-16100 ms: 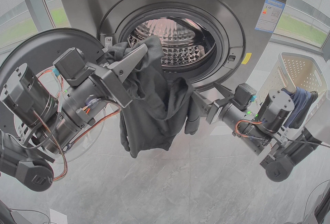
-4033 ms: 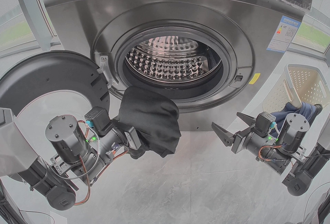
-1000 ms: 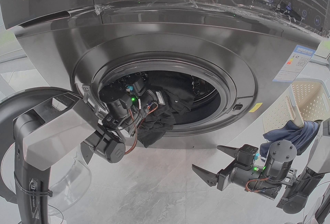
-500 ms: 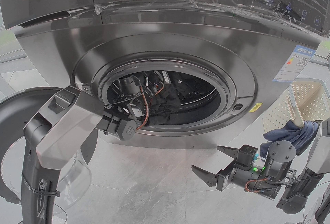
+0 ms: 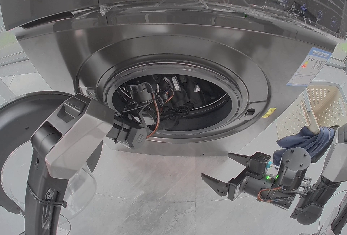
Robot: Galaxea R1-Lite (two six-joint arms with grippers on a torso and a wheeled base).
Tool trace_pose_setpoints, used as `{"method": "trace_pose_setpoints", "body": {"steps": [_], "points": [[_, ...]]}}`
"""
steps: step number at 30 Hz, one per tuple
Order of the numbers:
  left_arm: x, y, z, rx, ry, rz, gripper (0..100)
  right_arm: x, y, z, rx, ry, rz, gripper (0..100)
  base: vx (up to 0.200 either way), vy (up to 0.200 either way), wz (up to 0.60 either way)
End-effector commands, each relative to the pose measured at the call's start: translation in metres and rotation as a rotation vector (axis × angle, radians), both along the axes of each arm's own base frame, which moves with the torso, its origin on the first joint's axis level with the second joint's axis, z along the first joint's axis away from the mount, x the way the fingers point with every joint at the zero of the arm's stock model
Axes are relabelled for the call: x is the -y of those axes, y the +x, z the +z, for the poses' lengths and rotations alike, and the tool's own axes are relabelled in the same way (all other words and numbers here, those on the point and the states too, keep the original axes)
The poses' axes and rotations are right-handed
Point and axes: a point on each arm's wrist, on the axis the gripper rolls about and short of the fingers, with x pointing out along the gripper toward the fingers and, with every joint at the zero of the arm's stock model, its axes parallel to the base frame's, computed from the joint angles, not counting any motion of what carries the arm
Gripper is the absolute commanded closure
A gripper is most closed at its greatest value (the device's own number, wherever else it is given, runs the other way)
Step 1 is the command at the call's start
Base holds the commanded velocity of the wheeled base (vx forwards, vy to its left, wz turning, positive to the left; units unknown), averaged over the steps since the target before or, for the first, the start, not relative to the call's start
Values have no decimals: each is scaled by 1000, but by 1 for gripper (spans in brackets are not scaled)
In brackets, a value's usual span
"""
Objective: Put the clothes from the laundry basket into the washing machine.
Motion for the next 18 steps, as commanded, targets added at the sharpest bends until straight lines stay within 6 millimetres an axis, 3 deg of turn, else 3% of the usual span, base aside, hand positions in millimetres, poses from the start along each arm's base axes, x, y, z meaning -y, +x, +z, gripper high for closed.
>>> {"method": "trace_pose_setpoints", "body": {"steps": [1, 9, 17, 18], "points": [[-9, -18, 0, -71, 39, 0, 0, 0, 0, 0, 0, 0, 1, 0, 0, 0, 0], [-9, -47, -20, -255, 150, -72, 0, -1, 0, 0, 0, 0, 4, 0, 0, 0, 0], [0, -42, -44, -296, 177, -97, 0, -2, -1, 0, 0, 0, 7, 0, 0, 0, 0], [1, -39, -48, -304, 182, -94, 100, -2, -1, 0, 0, 0, 7, 0, 0, 0, 0]]}}
